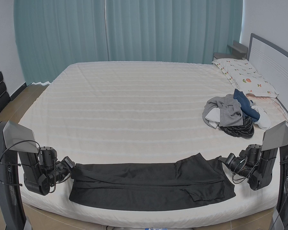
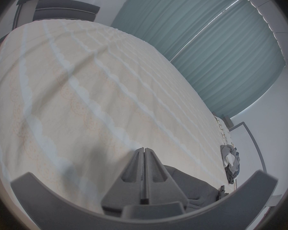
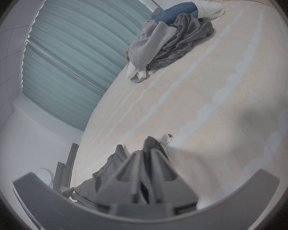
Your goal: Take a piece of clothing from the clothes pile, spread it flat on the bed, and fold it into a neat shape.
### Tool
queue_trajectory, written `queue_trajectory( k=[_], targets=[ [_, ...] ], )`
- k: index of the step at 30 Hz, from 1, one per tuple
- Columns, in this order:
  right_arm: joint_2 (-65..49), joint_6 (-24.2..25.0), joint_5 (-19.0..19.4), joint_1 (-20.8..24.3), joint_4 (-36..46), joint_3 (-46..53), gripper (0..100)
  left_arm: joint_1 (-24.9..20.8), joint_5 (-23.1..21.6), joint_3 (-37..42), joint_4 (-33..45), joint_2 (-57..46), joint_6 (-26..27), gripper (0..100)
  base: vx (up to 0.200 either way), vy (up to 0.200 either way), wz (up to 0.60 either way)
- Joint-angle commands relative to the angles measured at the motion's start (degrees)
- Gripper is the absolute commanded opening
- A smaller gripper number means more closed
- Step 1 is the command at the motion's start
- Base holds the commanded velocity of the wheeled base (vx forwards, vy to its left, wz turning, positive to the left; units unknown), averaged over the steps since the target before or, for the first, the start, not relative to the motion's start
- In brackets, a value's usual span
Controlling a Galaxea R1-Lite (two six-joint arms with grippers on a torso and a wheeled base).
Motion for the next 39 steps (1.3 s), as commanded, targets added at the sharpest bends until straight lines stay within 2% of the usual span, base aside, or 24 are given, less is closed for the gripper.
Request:
queue_trajectory(
  k=[1, 11, 12, 16, 20, 25, 26, 31, 35, 39],
  targets=[
    [0.3, 0.1, -0.1, -0.4, -0.5, -1.4, 0, -0.1, 0.0, 0.4, -0.4, 0.2, 0.1, 0, 0.000, 0.000, 0.00],
    [0.6, 0.1, 0.0, -0.5, -0.6, -1.8, 0, -0.3, 0.1, 1.6, -0.6, 0.1, 0.4, 0, 0.000, 0.000, 0.00],
    [0.4, 0.0, 0.0, -0.6, -0.6, -1.6, 100, -0.3, 0.1, 1.8, -0.8, 0.1, 0.4, 0, 0.000, 0.000, 0.00],
    [-0.9, 0.1, 0.0, -1.1, -0.6, -0.4, 100, -0.6, 0.0, 2.8, -1.0, 0.0, 0.5, 0, 0.000, 0.000, 0.00],
    [-7.0, 0.2, 0.7, -1.7, -0.5, 3.4, 100, -0.7, -0.3, 3.4, -1.0, -0.2, 0.5, 0, 0.000, 0.000, 0.00],
    [-11.2, 0.1, 0.7, 0.4, -0.5, 6.0, 100, -0.9, -0.4, 3.5, -1.1, -0.2, 0.5, 0, 0.000, 0.000, 0.00],
    [-11.0, 0.1, 0.8, 1.8, -0.5, 6.8, 100, -0.8, -0.4, 3.5, -1.0, -0.2, 0.5, 100, 0.000, 0.000, 0.00],
    [-6.0, -1.0, 0.0, 5.8, -0.6, 7.4, 100, -0.8, -0.5, 3.7, -1.1, -0.2, 0.2, 100, 0.000, 0.000, 0.00],
    [-4.6, -2.9, 0.4, 6.5, -0.5, 6.7, 100, -0.7, -0.9, 3.9, -1.8, -0.2, -0.2, 100, 0.000, 0.000, 0.00],
    [-2.0, -7.0, 0.6, 6.9, -0.4, 4.5, 100, -0.7, -1.2, 4.9, -4.1, 0.2, -0.2, 100, 0.000, 0.000, 0.00]
  ],
)
